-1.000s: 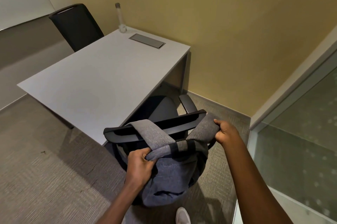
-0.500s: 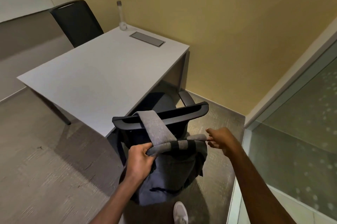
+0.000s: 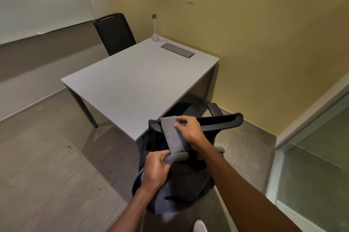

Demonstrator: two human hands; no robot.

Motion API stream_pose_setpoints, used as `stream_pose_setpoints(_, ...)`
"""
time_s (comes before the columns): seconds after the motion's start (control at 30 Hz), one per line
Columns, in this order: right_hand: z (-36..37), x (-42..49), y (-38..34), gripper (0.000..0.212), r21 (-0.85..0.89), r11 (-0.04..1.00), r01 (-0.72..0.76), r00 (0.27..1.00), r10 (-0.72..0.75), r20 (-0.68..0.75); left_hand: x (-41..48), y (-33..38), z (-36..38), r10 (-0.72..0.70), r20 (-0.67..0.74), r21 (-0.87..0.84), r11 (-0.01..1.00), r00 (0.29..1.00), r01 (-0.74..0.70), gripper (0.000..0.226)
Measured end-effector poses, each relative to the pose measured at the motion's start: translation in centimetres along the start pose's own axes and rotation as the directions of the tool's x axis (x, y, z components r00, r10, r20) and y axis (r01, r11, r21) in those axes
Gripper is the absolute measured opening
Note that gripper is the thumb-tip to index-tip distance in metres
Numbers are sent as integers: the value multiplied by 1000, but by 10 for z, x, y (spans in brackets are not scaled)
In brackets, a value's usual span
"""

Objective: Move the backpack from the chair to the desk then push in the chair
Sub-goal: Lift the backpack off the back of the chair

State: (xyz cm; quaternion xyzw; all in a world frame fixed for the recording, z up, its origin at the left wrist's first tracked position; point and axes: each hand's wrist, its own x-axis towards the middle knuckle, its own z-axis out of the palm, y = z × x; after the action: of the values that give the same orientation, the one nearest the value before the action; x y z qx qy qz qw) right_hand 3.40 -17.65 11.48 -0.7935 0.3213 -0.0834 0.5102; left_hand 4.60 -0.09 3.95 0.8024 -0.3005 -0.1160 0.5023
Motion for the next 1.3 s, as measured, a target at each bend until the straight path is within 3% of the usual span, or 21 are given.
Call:
stream_pose_setpoints(0.17, 27, -4, -23, 43, 60, 987, 148, 984, -153, 93, -8, -5, -22, -2, -87, 4, 1000, 996, 2, 40)
stream_pose_setpoints(0.27, 40, -9, -33, 41, 8, 975, 222, 951, -218, 218, -17, -9, -36, -26, -130, -3, 1000, 991, 26, 36)
stream_pose_setpoints(0.5, 51, -27, -26, 25, -194, 933, 304, 895, -210, 394, -42, -9, -50, -71, -127, 38, 996, 989, 76, 27)
stream_pose_setpoints(0.57, 38, -38, -17, 26, -166, 946, 280, 892, -192, 410, -44, -8, -49, -47, -118, 70, 996, 992, 55, 42)
stream_pose_setpoints(0.67, 5, -58, 9, 25, -34, 980, 194, 931, -173, 322, -47, -8, -46, -39, -101, 142, 988, 994, 53, 45)
stream_pose_setpoints(0.77, -37, -85, 61, 19, 89, 985, 150, 989, -150, -1, -51, -9, -39, -40, -76, 165, 985, 996, 52, 21)
stream_pose_setpoints(0.83, -61, -110, 106, 22, 85, 993, 79, 990, -69, -121, -54, -2, -30, -31, -51, 167, 985, 998, 39, 16)
stream_pose_setpoints(0.93, -85, -142, 174, 41, 97, 990, -106, 994, 106, 6, -54, 12, -10, -41, 0, 155, 987, 999, 41, 17)
stream_pose_setpoints(1.03, -97, -160, 210, 50, 178, 974, -139, 982, 112, 152, -51, 31, 16, -29, 74, 96, 995, 997, 22, 44)
stream_pose_setpoints(1.17, -125, -162, 226, 43, 333, 940, -70, 997, 79, -15, -36, 62, 53, 21, 148, 70, 997, 989, -31, 37)
stream_pose_setpoints(1.3, -173, -154, 241, 40, 331, 943, -18, 981, 81, -176, -15, 92, 96, -5, 222, 18, 1000, 975, 1, 32)
